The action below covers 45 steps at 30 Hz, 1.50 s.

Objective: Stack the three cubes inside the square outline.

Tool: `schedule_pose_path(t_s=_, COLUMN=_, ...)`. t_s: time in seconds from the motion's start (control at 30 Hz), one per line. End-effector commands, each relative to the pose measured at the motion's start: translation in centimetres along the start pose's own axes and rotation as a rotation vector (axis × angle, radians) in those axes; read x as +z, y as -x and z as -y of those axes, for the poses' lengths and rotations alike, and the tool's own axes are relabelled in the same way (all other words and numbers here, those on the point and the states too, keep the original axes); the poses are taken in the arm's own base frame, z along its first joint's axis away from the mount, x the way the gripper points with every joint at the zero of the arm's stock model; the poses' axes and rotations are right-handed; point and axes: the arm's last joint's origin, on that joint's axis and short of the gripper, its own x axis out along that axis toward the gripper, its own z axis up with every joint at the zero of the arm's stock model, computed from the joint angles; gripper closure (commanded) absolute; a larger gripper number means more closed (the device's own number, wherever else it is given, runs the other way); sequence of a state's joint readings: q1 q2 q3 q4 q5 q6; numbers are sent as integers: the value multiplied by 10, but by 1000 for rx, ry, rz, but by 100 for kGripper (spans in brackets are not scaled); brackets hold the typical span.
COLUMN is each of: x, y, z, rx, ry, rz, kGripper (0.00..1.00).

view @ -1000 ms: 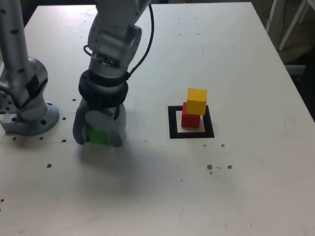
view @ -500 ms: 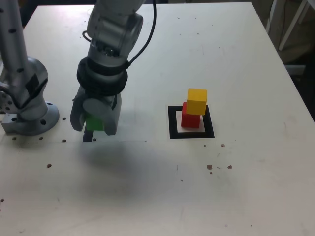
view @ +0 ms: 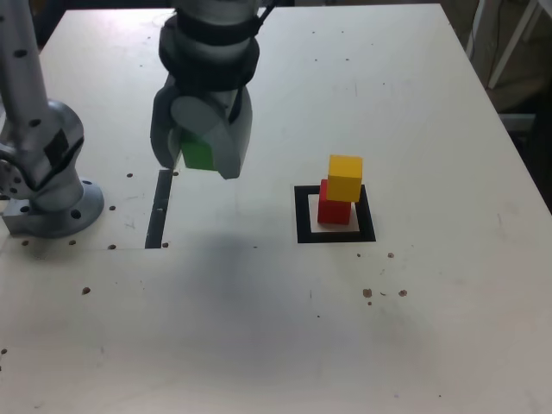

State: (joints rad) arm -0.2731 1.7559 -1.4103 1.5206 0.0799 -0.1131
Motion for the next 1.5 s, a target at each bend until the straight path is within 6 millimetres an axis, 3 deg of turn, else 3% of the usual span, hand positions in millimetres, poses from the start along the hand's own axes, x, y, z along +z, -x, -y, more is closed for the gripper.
schedule_pose_path(t_s=0.0, x=10, y=21, z=-2, rx=-6, ry=-3, rz=60, kGripper=73)
schedule_pose_path(t_s=0.27, x=42, y=43, z=-17, rx=-27, ry=-24, rz=88, kGripper=73)
schedule_pose_path(t_s=0.5, x=72, y=45, z=-37, rx=-34, ry=-4, rz=112, kGripper=73)
schedule_pose_path(t_s=0.77, x=91, y=40, z=-59, rx=-42, ry=22, rz=109, kGripper=73)
schedule_pose_path(t_s=1.47, x=120, y=25, z=-61, rx=-64, ry=9, rz=84, kGripper=73)
